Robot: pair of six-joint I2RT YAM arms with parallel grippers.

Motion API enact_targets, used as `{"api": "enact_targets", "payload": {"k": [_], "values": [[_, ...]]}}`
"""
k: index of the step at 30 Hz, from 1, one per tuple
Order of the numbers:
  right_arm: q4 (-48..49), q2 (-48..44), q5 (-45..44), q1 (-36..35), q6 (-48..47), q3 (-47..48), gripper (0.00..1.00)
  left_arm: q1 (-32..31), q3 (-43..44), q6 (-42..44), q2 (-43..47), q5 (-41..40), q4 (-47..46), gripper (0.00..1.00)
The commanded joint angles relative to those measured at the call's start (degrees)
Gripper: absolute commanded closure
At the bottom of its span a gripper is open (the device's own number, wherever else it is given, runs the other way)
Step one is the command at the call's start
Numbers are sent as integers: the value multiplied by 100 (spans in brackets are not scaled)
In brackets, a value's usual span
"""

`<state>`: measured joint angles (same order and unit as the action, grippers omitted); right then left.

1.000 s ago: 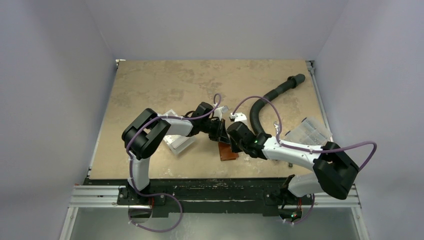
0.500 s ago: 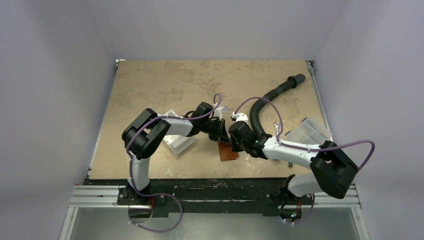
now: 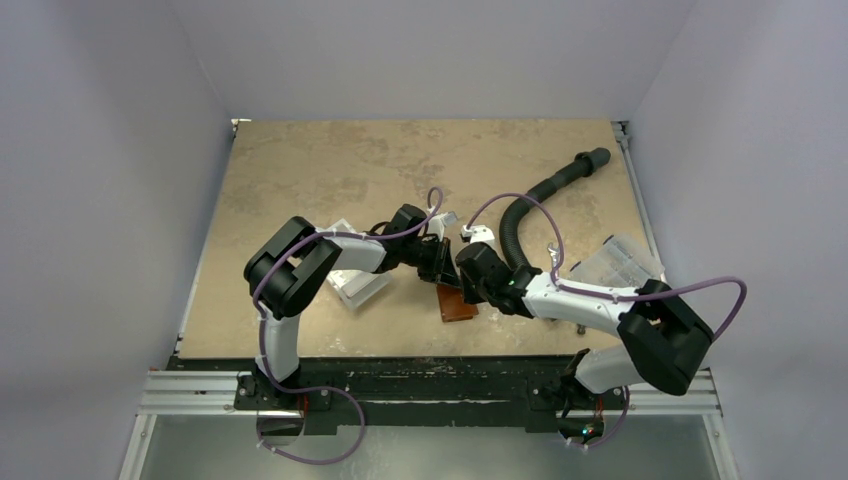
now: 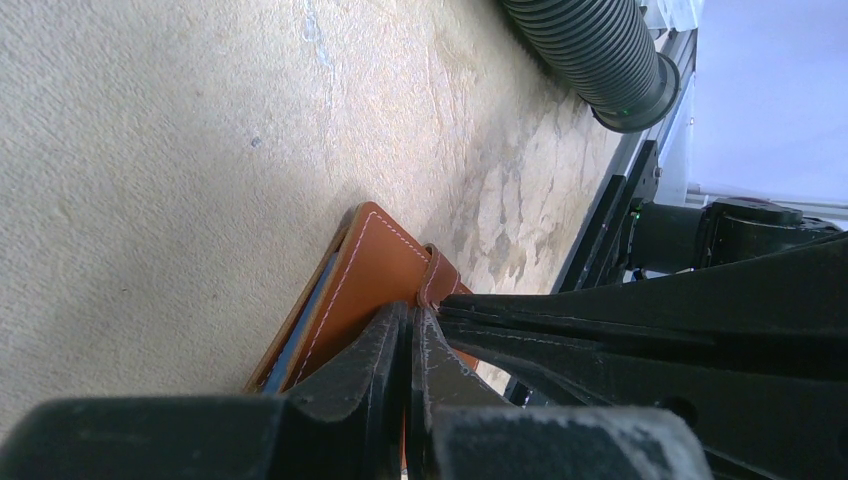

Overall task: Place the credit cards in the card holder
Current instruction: Close the card holder at the center of the board.

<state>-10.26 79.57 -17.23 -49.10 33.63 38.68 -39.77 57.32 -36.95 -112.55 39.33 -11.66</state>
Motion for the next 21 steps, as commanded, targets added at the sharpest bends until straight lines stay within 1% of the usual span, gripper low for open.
{"api": "enact_targets", "payload": {"k": [1, 6, 14, 21], "values": [[-1, 193, 92, 7, -217, 95, 100, -50, -80, 80, -249, -159, 279, 100], [351, 254, 482, 4, -219, 31, 100, -57, -87, 83, -257, -158, 287, 100], [375, 117, 755, -3, -207, -76, 100, -53, -79, 81, -251, -154, 290, 100], [542, 180, 1115, 1, -319, -105, 100, -57, -77, 79, -263, -146, 279, 100]]}}
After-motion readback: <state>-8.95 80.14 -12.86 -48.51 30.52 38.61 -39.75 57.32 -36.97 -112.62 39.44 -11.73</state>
